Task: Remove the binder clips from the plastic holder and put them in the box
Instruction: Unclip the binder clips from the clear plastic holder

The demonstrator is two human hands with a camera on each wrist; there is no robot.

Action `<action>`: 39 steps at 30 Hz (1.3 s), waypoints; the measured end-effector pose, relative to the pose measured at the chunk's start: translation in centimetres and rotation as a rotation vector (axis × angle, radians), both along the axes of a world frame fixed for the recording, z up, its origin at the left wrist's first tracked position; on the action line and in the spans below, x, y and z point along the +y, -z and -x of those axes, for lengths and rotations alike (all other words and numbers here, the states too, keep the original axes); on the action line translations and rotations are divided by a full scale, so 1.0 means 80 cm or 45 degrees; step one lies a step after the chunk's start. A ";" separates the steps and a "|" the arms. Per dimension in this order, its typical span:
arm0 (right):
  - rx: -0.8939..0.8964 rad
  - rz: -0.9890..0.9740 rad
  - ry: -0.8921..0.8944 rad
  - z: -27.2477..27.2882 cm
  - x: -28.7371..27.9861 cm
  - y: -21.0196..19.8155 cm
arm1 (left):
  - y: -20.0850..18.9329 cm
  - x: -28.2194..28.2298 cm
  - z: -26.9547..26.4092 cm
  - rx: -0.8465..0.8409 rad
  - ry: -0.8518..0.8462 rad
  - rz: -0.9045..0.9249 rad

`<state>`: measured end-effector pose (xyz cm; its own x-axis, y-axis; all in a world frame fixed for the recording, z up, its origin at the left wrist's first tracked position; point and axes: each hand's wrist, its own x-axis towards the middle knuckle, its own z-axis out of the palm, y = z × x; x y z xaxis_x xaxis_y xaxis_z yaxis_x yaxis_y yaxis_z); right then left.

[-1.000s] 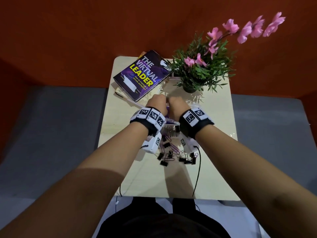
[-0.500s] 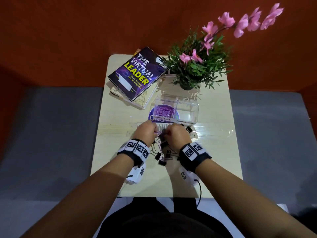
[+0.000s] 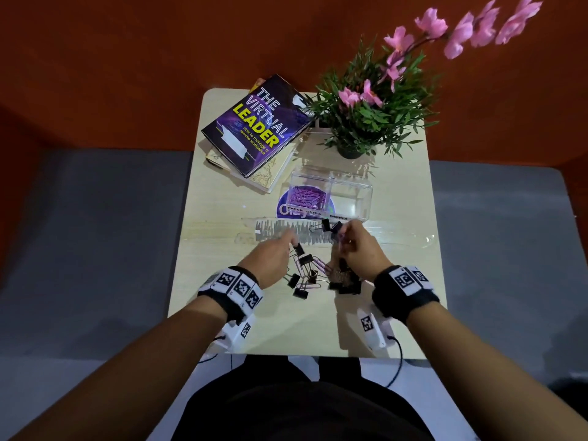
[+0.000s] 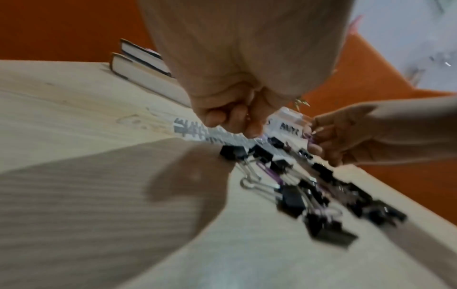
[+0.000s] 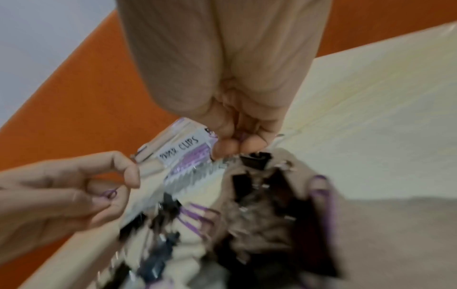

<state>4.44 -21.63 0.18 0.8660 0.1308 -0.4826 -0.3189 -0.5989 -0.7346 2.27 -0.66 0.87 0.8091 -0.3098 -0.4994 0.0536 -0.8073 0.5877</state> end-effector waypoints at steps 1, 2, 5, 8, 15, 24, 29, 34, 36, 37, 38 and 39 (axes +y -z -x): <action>0.025 0.030 -0.066 0.005 -0.002 -0.002 | 0.002 -0.002 0.003 -0.008 0.060 -0.021; 0.048 0.054 -0.130 0.010 -0.001 -0.003 | 0.004 -0.003 0.006 -0.035 0.124 -0.052; 0.058 0.206 -0.311 0.021 0.011 -0.001 | 0.013 -0.004 0.007 -0.129 0.267 -0.133; -0.076 0.454 -0.440 0.026 0.026 0.006 | 0.017 -0.009 0.003 -0.159 0.307 -0.168; -0.177 0.603 -0.463 0.027 0.045 0.016 | 0.019 -0.011 0.005 -0.283 0.397 -0.296; -0.293 0.639 -0.581 0.028 0.044 0.021 | 0.013 -0.009 0.020 -0.085 -0.154 0.087; -0.313 0.612 -0.462 0.031 0.042 0.028 | 0.011 -0.024 0.035 -0.016 -0.135 0.050; -0.288 0.633 -0.336 0.034 0.040 0.032 | 0.022 -0.035 0.056 -0.191 0.209 -0.119; -0.253 0.667 -0.356 0.034 0.043 0.033 | 0.027 -0.040 0.058 -0.263 0.316 -0.225; -0.239 0.695 -0.380 0.034 0.044 0.034 | 0.029 -0.042 0.058 -0.289 0.355 -0.278; -0.225 0.732 -0.406 0.035 0.046 0.034 | 0.029 -0.044 0.057 -0.311 0.388 -0.323; -0.213 0.771 -0.430 0.035 0.046 0.035 | 0.030 -0.046 0.056 -0.328 0.403 -0.349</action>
<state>1.65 -17.94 -2.60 0.8942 0.1560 -0.4197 0.0438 -0.9633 -0.2647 -2.22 -4.31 -1.56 0.8044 -0.4454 -0.3931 -0.3381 -0.8873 0.3136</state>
